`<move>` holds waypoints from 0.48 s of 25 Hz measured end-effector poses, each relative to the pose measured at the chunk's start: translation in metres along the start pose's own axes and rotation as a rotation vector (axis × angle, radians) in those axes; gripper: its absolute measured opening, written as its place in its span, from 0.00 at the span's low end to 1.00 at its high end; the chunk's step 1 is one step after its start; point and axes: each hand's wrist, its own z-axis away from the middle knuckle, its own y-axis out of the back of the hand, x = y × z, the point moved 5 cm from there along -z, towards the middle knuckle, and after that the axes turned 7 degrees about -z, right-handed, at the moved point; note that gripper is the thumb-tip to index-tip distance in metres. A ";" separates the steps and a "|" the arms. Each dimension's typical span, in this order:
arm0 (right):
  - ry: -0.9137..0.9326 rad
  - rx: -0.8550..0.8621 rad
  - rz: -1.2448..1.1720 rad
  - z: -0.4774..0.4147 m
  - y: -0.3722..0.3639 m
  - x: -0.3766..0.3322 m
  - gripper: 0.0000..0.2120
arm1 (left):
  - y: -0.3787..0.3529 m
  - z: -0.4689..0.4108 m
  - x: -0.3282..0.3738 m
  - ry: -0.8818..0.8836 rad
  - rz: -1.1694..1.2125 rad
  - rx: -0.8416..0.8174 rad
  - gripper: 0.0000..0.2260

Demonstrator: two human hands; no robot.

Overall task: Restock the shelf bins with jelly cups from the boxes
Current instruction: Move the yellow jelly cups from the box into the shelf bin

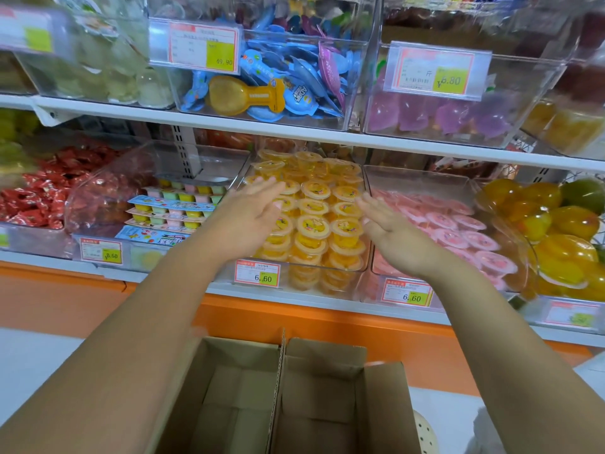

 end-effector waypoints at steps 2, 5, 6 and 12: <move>0.001 0.026 0.041 0.004 0.004 -0.002 0.23 | 0.011 0.018 -0.023 0.115 0.082 0.067 0.21; 0.006 -0.032 0.204 0.014 -0.011 -0.004 0.24 | 0.006 0.045 -0.043 0.219 0.153 0.121 0.21; 0.005 -0.049 0.226 0.018 -0.018 -0.005 0.24 | 0.000 0.052 -0.046 0.235 0.184 0.140 0.21; -0.013 -0.019 0.268 0.030 -0.026 -0.006 0.25 | -0.020 0.066 -0.054 0.190 0.244 0.162 0.20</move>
